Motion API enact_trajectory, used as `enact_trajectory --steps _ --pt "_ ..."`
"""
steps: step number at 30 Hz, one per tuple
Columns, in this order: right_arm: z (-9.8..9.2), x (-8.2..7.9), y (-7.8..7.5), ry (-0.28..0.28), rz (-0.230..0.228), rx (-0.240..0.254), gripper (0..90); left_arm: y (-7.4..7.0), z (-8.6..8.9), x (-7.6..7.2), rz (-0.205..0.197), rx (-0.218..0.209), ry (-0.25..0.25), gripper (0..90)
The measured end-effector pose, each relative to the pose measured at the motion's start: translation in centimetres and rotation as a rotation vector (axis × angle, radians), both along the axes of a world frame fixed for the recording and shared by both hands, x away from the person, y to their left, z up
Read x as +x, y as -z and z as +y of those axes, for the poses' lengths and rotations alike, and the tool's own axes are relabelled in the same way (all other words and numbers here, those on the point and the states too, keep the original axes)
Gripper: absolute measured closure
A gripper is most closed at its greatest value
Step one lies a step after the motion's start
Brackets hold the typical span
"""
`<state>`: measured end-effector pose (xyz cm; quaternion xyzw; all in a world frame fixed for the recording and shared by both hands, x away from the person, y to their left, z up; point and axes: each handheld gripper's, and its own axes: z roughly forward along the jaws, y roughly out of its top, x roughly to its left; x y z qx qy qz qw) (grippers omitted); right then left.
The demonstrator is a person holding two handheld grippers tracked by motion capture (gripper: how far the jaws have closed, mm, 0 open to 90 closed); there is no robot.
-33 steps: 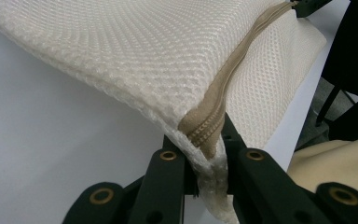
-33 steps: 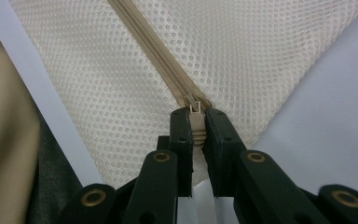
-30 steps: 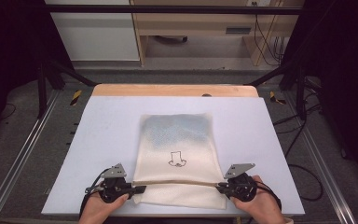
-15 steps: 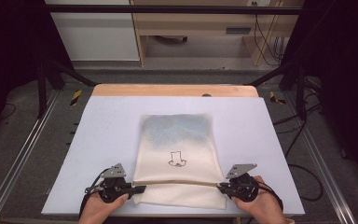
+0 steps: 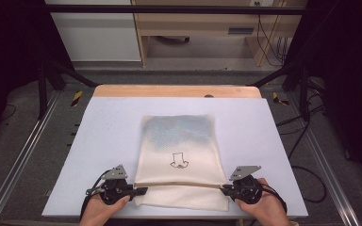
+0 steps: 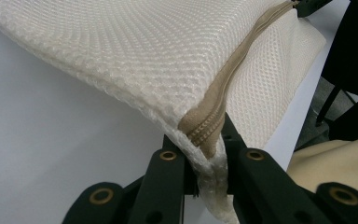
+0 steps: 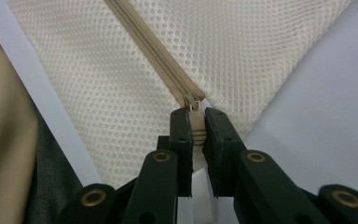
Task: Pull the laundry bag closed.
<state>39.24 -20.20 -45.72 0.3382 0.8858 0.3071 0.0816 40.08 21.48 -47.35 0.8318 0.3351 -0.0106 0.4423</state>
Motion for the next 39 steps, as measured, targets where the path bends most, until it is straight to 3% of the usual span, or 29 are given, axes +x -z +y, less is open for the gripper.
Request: enact_trajectory --steps 7,20,30,35,39 --pt "-0.03 0.03 0.09 -0.005 -0.003 -0.002 82.1 0.03 -0.13 -0.06 -0.009 0.026 0.001 83.3" --pt "-0.04 0.06 0.18 -0.005 -0.001 0.004 82.0 0.02 -0.14 -0.07 -0.013 0.03 0.002 82.2" --pt "0.15 0.14 0.26 0.005 0.008 0.009 81.3 -0.09 -0.13 -0.21 -0.023 0.034 -0.002 76.4" --pt "0.14 0.23 0.38 0.01 0.011 0.028 76.9 -0.15 -0.13 -0.36 -0.025 0.034 -0.022 67.0" --pt "0.34 0.42 0.37 0.022 0.008 0.042 61.7 -0.56 0.45 -0.52 -0.033 0.039 -0.067 49.1"
